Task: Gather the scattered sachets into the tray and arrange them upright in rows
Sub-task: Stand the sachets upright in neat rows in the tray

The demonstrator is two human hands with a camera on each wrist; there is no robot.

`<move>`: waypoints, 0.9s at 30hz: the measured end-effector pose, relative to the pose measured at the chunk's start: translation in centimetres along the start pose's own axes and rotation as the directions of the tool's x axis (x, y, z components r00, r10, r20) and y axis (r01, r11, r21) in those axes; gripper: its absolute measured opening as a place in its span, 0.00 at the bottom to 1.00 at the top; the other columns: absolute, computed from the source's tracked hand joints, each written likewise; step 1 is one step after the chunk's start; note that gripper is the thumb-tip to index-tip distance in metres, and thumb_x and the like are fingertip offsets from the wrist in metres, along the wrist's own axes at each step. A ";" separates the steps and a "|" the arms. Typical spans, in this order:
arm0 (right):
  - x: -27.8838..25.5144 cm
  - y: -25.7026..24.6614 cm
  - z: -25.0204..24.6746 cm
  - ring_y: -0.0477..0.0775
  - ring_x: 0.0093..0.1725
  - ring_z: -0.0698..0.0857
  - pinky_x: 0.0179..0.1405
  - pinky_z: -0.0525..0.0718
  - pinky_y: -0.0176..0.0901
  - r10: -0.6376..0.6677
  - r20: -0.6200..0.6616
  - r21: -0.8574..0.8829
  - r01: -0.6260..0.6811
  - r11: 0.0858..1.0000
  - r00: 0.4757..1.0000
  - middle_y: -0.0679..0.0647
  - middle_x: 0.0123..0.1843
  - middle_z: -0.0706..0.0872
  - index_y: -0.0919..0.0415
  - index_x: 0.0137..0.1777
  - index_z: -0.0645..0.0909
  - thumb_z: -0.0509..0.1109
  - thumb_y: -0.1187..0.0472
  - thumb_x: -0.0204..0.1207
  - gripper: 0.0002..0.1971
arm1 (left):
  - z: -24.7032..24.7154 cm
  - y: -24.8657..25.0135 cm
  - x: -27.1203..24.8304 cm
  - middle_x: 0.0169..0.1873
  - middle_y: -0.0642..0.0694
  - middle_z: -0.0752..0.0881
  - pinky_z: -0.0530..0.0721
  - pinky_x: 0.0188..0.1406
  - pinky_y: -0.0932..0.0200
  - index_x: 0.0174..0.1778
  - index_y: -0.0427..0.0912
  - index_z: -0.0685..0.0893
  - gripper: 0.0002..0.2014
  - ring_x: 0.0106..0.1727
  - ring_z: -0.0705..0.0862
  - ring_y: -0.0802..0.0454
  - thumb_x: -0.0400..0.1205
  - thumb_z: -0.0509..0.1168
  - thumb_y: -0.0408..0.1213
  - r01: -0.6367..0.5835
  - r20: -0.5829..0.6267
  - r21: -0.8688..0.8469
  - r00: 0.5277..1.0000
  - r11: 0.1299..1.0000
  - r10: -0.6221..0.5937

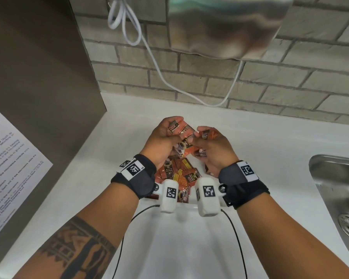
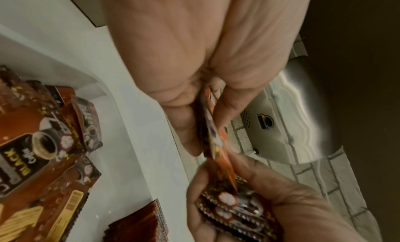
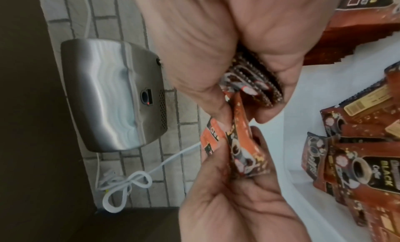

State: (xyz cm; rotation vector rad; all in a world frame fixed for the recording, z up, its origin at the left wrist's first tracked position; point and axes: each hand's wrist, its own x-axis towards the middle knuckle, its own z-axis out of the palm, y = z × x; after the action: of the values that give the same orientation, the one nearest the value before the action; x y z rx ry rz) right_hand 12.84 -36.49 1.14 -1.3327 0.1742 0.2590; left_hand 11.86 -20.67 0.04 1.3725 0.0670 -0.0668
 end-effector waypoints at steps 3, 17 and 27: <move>-0.1 -0.4 -0.2 0.54 0.43 0.91 0.41 0.91 0.48 -0.022 0.008 0.085 0.022 0.996 1.000 0.57 0.48 0.92 0.59 0.64 0.79 0.78 0.71 0.74 0.20 | 0.0 0.1 -0.3 0.54 0.39 0.89 0.87 0.54 0.43 0.69 0.48 0.82 0.23 0.44 0.88 0.43 0.81 0.70 0.23 0.038 0.015 -0.016 0.999 0.999 -0.038; -0.5 -1.3 -1.9 0.58 0.51 0.89 0.58 0.85 0.53 -0.061 0.075 0.078 0.055 0.995 0.995 0.58 0.52 0.88 0.55 0.72 0.78 0.67 0.77 0.79 0.25 | -0.9 0.4 0.1 0.50 0.43 0.90 0.89 0.30 0.56 0.62 0.44 0.84 0.13 0.38 0.91 0.51 0.84 0.68 0.27 0.061 -0.165 -0.123 0.983 0.991 -0.081; -0.9 0.3 0.1 0.55 0.47 0.91 0.43 0.89 0.45 -0.058 0.087 -0.116 0.068 0.991 0.994 0.59 0.53 0.92 0.60 0.64 0.81 0.81 0.71 0.71 0.23 | 0.7 0.6 -0.5 0.50 0.39 0.90 0.92 0.47 0.47 0.60 0.39 0.82 0.11 0.47 0.89 0.44 0.83 0.71 0.29 0.054 -0.061 -0.083 0.996 0.995 -0.059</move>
State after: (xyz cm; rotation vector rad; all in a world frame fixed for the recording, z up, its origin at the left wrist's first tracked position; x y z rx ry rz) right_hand 11.91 -36.45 1.13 -1.4405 0.0463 0.2743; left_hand 11.41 -21.26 0.78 1.2912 0.1600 -0.0678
